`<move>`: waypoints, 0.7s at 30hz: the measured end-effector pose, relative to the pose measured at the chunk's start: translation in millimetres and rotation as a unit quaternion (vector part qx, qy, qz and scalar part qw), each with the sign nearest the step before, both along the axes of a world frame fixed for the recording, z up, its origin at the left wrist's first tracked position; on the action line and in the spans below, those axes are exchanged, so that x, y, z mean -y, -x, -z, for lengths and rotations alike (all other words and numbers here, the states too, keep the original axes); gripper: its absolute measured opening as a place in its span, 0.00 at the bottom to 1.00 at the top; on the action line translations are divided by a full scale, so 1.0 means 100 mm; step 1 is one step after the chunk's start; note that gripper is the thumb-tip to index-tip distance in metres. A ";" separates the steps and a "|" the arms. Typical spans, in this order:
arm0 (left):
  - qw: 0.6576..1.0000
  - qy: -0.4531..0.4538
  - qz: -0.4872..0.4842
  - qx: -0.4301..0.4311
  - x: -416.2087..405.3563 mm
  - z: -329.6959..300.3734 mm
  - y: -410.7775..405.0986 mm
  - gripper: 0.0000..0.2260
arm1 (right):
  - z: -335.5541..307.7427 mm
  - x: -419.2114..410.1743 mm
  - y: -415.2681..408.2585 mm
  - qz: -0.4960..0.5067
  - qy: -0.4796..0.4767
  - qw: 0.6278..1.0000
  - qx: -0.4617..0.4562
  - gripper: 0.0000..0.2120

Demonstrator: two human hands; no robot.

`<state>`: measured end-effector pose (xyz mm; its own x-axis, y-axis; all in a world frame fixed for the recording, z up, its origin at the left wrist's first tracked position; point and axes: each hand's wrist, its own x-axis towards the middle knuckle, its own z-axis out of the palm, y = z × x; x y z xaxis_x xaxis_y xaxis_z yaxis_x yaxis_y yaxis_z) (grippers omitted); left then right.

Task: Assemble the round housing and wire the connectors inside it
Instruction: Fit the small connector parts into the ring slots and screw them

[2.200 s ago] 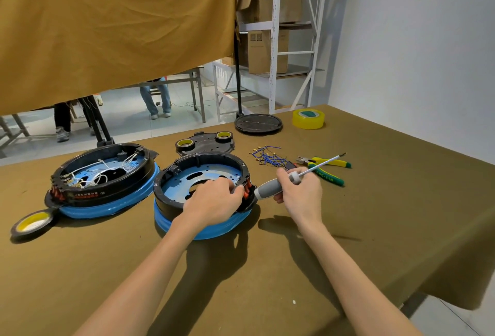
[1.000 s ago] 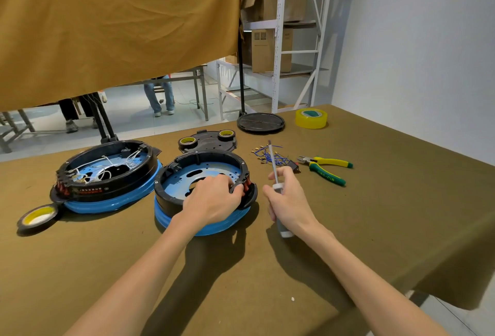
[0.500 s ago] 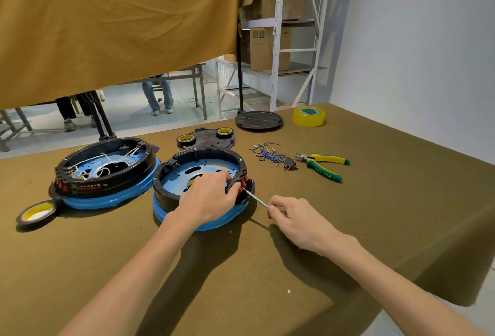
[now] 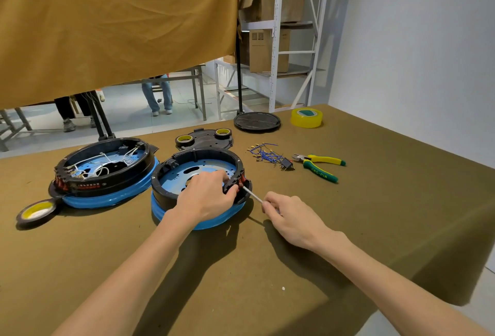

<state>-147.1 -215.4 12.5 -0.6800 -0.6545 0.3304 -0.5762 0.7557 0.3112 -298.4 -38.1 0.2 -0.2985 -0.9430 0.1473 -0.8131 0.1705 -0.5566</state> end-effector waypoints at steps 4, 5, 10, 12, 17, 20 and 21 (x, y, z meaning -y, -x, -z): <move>1.000 -0.002 0.010 0.009 0.00 -0.02 0.00 0.18 | 0.01 0.06 0.12 0.130 0.093 0.987 0.034 0.11; 1.000 -0.008 0.015 0.015 0.01 -0.03 -0.01 0.18 | 0.00 0.13 0.18 0.168 0.091 0.982 0.011 0.11; 0.999 -0.007 0.042 0.023 0.02 -0.04 -0.06 0.18 | -0.06 0.48 0.40 0.242 -0.042 0.956 -0.160 0.09; 0.998 -0.004 0.052 0.019 0.01 -0.04 -0.08 0.18 | -0.08 0.58 0.43 0.224 -0.054 0.956 -0.182 0.11; 0.998 -0.014 0.063 0.007 -0.02 -0.06 -0.15 0.21 | -0.26 0.68 0.33 -0.056 0.119 0.989 -0.060 0.18; 0.997 -0.027 0.075 0.004 -0.01 -0.10 -0.22 0.22 | -0.39 0.78 0.19 -0.157 0.091 0.981 -0.068 0.16; 0.996 -0.035 0.079 0.007 -0.01 -0.11 -0.26 0.23 | -0.41 0.79 0.18 -0.174 0.076 0.980 -0.064 0.14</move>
<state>-121.0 -214.9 23.3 -0.7808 -0.5599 0.2773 -0.4564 0.8142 0.3588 -316.0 -117.6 41.7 0.0678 -0.9487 0.3089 -0.8718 -0.2069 -0.4440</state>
